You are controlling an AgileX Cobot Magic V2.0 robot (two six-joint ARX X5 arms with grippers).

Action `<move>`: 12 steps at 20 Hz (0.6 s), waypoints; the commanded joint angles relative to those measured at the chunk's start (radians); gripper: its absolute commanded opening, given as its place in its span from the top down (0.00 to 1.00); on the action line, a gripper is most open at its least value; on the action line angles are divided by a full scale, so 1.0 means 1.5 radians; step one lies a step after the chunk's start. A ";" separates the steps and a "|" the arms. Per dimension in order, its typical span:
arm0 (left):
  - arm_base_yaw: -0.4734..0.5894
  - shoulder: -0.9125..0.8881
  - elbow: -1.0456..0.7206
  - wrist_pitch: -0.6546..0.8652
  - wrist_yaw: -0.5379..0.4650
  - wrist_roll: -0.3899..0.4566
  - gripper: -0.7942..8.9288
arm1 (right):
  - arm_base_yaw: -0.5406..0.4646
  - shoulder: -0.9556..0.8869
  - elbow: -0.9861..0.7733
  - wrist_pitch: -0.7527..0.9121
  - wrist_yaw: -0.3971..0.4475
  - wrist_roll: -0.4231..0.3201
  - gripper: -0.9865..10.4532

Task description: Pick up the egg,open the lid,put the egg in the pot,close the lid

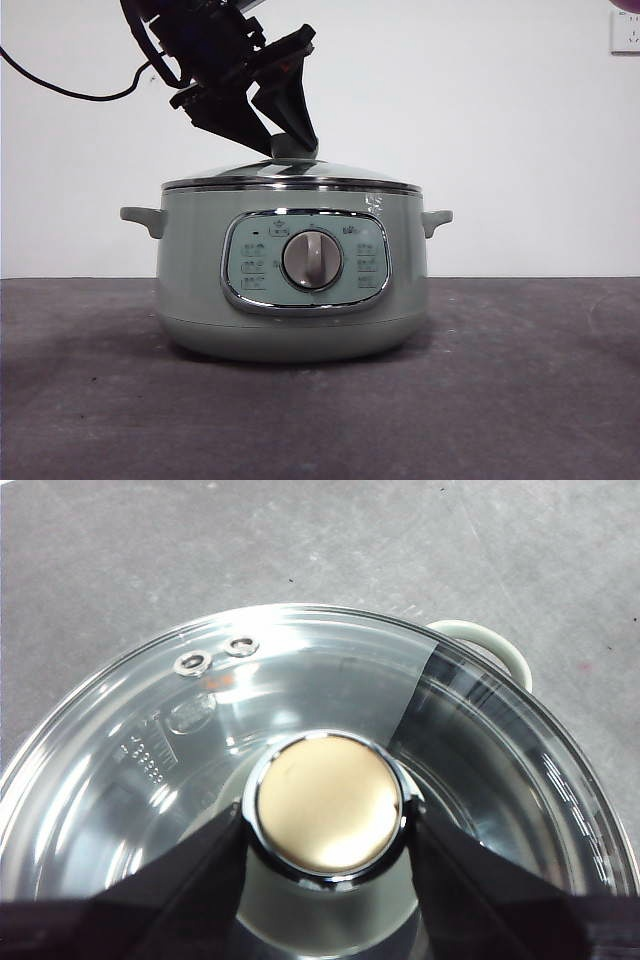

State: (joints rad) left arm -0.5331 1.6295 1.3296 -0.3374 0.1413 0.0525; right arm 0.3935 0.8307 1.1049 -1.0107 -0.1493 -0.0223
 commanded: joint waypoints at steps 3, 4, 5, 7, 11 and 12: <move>0.002 -0.005 0.014 0.003 -0.002 -0.005 0.93 | 0.002 -0.001 0.000 0.005 -0.001 0.004 0.93; 0.002 -0.013 0.016 0.005 -0.002 -0.005 0.93 | 0.002 -0.001 0.000 0.005 -0.001 0.004 0.93; 0.002 -0.021 0.021 0.003 -0.002 -0.005 0.93 | 0.002 -0.001 0.000 0.005 -0.001 0.004 0.93; 0.002 -0.045 0.023 0.004 -0.002 -0.005 0.93 | 0.002 -0.001 0.000 0.005 -0.001 0.004 0.93; 0.012 -0.115 0.023 -0.010 -0.005 -0.005 0.93 | 0.002 0.004 0.000 0.020 -0.001 0.004 0.93; 0.012 -0.141 0.023 -0.019 -0.007 -0.005 0.93 | 0.002 0.007 0.000 0.033 -0.001 0.004 0.93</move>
State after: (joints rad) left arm -0.5175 1.4395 1.3411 -0.4046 0.1310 0.0505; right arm 0.3935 0.8383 1.1049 -0.9768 -0.1493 -0.0223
